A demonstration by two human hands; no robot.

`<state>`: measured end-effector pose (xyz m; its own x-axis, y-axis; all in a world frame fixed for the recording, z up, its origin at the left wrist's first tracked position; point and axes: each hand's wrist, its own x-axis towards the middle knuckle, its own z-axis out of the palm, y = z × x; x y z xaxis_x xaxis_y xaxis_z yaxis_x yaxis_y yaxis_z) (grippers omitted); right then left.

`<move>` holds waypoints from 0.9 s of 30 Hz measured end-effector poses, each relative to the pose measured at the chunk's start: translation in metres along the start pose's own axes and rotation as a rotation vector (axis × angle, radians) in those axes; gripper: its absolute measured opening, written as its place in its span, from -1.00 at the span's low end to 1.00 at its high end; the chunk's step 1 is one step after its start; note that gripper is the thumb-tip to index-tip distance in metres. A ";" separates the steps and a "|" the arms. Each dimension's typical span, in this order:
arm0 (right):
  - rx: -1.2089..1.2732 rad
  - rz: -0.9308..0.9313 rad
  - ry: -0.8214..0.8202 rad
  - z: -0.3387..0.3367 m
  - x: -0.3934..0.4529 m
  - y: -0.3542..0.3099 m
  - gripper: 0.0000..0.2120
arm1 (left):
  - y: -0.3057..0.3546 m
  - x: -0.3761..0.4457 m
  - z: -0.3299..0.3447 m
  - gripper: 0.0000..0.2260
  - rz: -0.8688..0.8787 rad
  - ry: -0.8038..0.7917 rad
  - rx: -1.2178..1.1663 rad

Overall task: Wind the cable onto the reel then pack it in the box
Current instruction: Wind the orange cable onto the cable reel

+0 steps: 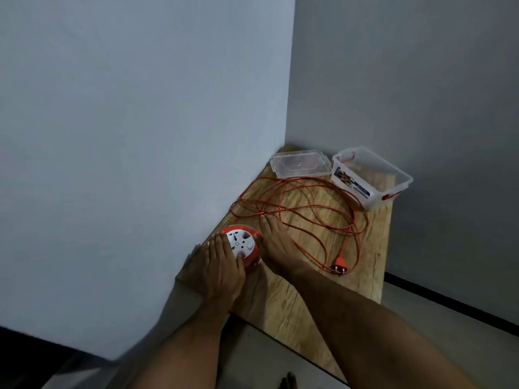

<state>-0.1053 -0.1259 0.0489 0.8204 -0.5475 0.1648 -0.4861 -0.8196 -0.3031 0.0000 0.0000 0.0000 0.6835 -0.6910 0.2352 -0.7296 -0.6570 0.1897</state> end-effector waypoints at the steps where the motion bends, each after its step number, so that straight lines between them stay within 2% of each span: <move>1: 0.025 0.019 0.003 0.007 0.002 -0.003 -0.53 | -0.003 -0.001 0.004 -0.28 -0.029 -0.008 0.001; 2: 0.069 0.076 -0.023 0.004 0.005 -0.009 -0.55 | -0.004 -0.002 0.000 -0.34 -0.053 -0.039 -0.032; 4: 0.057 0.120 -0.084 0.003 0.007 -0.016 -0.53 | -0.005 -0.001 0.004 -0.43 -0.076 0.010 -0.030; 8: 0.165 0.083 -0.122 0.012 0.012 -0.017 -0.68 | 0.000 0.004 0.010 -0.37 -0.099 0.045 -0.081; 14: 0.147 0.148 -0.227 0.023 0.032 -0.008 -0.61 | 0.004 0.012 0.030 -0.34 -0.268 -0.017 -0.299; 19: 0.255 0.294 -0.203 0.029 0.050 -0.009 -0.50 | 0.009 0.020 0.044 -0.35 -0.416 -0.015 -0.448; 22: 0.311 0.327 -0.185 0.029 0.051 -0.008 -0.57 | 0.020 0.026 0.040 -0.42 -0.538 0.011 -0.605; 27: 0.447 0.373 -0.093 0.005 0.060 0.009 -0.64 | 0.043 0.042 0.030 -0.44 -0.499 0.111 -0.696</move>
<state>-0.0592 -0.1652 0.0514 0.6512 -0.7515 -0.1055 -0.5892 -0.4131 -0.6945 -0.0016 -0.0662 -0.0109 0.9481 -0.3134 0.0539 -0.2179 -0.5168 0.8279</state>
